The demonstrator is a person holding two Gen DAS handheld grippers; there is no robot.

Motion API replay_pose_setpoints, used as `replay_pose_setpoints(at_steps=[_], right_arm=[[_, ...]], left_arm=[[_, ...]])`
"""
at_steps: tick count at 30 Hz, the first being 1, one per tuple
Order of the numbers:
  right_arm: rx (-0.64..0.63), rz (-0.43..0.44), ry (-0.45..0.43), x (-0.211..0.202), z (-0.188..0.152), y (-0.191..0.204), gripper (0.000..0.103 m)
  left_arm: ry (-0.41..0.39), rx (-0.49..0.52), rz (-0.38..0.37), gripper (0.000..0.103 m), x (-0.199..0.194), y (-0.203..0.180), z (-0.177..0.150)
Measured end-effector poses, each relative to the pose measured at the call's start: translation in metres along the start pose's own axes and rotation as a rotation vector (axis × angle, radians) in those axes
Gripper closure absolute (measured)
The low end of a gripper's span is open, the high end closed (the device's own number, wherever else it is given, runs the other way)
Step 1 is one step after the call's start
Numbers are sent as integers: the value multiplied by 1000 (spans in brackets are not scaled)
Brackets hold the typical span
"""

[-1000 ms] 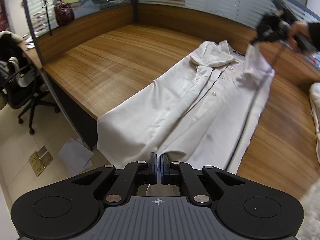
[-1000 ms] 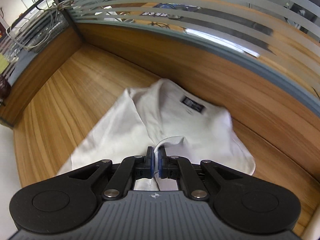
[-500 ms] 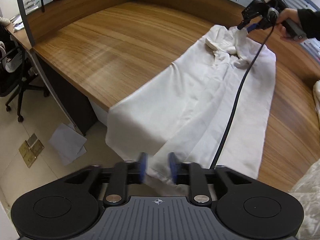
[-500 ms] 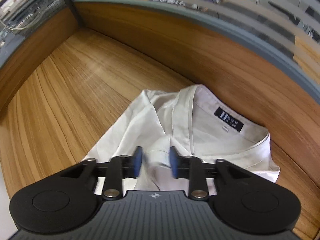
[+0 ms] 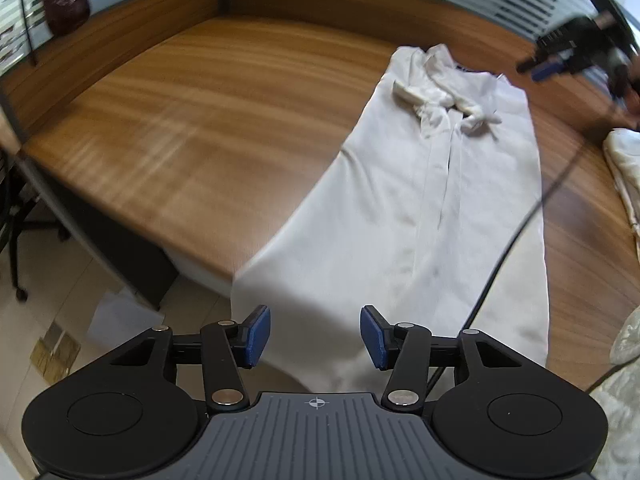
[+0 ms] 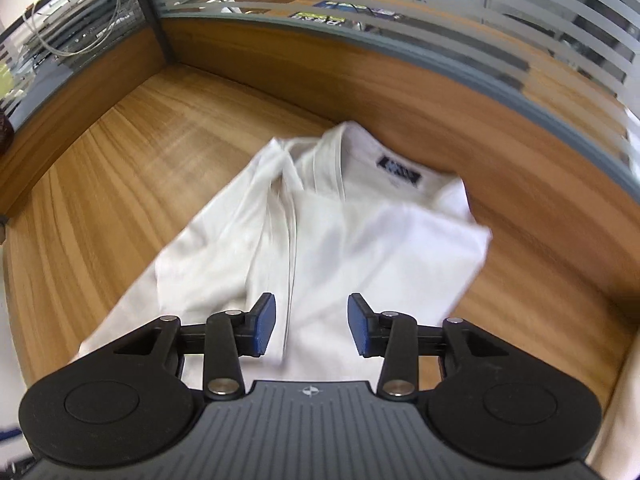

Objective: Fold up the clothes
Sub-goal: 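Release both grippers and lift them above the folded shirt, then grasp the folded sleeve with the right gripper, press it flat, release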

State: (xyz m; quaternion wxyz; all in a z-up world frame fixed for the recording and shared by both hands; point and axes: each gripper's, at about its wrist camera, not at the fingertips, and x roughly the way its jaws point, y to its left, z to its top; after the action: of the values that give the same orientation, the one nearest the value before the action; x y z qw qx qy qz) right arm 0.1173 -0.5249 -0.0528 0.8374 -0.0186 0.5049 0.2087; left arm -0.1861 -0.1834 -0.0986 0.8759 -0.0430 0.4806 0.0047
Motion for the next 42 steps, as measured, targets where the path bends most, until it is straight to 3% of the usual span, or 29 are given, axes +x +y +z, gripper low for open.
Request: replay_pose_setpoints(at_steps=[10,18,28,35,42], right_arm=[[94,-4,-28,-36,-105,22,57],[228,0,-38,-35,-148,45,57],[439,-98,-119,-28,-130,67,57],[515,-156,-137,-12,-97,74,57],[550,-155,-122,18,-63,62,57]], left_arm=[[-1,173,-78,46,21,7,57],[-7,249,-140,42,35,0,101],[3,498,-341,41,80,-7,164],[29,534,-451,41,109,-10,209],[109,559,-557,41,156,-45,234]])
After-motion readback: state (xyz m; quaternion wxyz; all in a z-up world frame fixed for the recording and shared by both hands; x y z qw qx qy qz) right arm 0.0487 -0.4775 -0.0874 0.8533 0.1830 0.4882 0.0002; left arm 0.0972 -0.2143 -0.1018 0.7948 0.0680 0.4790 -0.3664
